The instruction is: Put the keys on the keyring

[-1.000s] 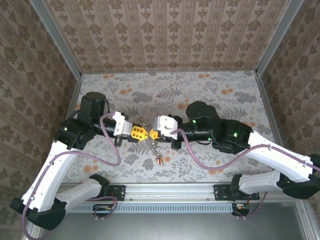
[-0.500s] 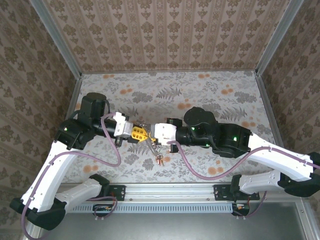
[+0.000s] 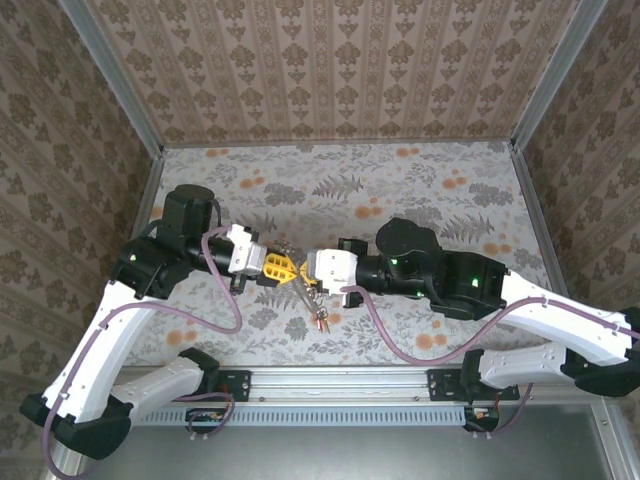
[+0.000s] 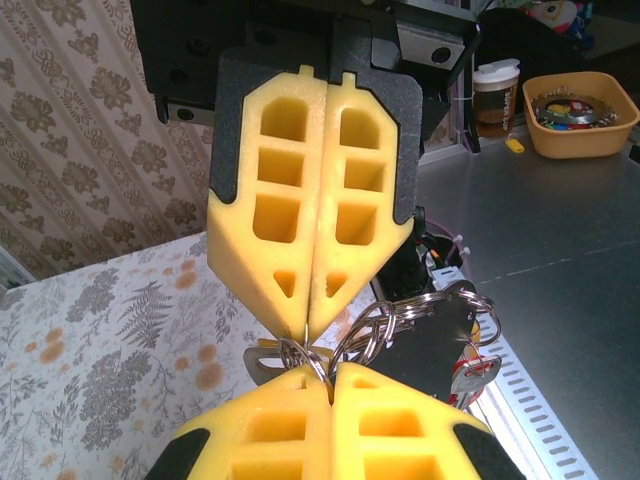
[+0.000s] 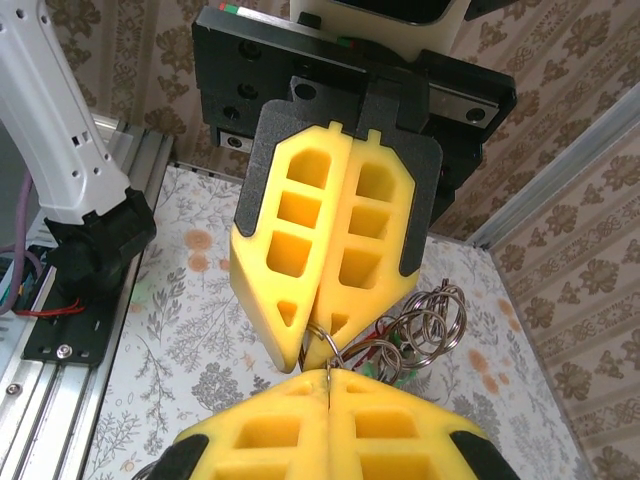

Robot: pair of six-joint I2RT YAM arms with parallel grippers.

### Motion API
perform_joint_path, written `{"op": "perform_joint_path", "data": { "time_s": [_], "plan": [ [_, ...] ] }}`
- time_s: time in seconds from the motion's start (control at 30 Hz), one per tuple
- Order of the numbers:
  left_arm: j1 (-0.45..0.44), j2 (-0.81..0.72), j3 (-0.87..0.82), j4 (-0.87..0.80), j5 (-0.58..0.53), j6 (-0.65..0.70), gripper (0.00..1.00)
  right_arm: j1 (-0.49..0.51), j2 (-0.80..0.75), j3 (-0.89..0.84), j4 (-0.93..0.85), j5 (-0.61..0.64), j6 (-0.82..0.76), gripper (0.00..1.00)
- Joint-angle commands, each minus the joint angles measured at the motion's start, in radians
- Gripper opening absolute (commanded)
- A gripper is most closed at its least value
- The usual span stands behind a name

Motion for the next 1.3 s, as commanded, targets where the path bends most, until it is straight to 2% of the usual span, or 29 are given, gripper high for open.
{"op": "perform_joint_path", "data": {
  "time_s": [0.0, 0.67, 1.27],
  "plan": [
    [-0.007, 0.004, 0.000, -0.020, 0.032, 0.000, 0.00, 0.006, -0.043, 0.000, 0.144, 0.008, -0.014, 0.00],
    [0.021, -0.015, -0.015, 0.034, 0.091, -0.040, 0.00, -0.014, -0.055, -0.043, 0.127, 0.028, -0.027, 0.00],
    [0.048, -0.007, -0.021, 0.105, 0.152, -0.113, 0.00, -0.014, -0.063, -0.127, 0.148, 0.078, -0.144, 0.00]
  ]
}}
